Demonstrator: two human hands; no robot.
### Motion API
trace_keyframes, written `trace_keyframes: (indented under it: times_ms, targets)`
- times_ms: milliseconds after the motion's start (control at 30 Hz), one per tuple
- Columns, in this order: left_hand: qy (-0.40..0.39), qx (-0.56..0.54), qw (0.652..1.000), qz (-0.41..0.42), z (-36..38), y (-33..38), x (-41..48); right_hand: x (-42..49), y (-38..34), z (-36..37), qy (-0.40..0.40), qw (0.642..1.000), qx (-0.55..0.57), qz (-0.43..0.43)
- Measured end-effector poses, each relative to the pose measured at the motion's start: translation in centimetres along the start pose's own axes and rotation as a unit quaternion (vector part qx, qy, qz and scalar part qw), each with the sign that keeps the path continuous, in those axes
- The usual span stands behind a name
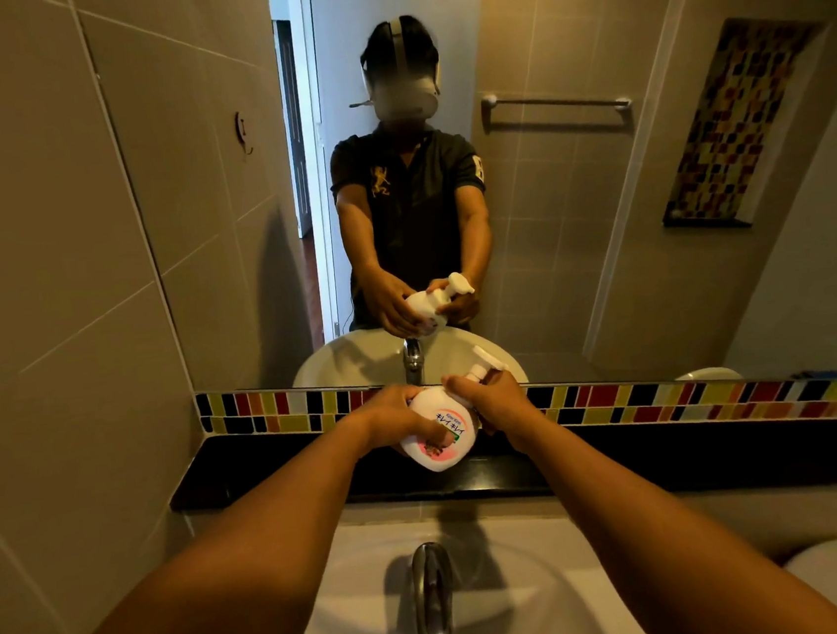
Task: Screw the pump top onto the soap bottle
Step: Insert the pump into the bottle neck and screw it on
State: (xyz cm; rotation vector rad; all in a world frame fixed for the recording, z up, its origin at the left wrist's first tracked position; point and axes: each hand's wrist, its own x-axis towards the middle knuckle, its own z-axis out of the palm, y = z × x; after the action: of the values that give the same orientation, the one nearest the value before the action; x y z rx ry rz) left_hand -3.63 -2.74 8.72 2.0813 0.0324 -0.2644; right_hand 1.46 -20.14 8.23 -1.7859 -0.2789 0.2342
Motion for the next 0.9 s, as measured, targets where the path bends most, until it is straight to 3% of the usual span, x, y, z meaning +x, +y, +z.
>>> trace_keyframes:
  times_ms: [233,900]
  targets:
    - [-0.073,-0.055,0.995,-0.043,-0.9,0.1,-0.1,0.1,-0.1,0.1,0.000,1.000,-0.003,-0.030]
    - [0.066,0.027,0.997,0.018,2.3,-0.2,0.8,0.7,0.7,0.6,0.104,0.993,-0.051,0.001]
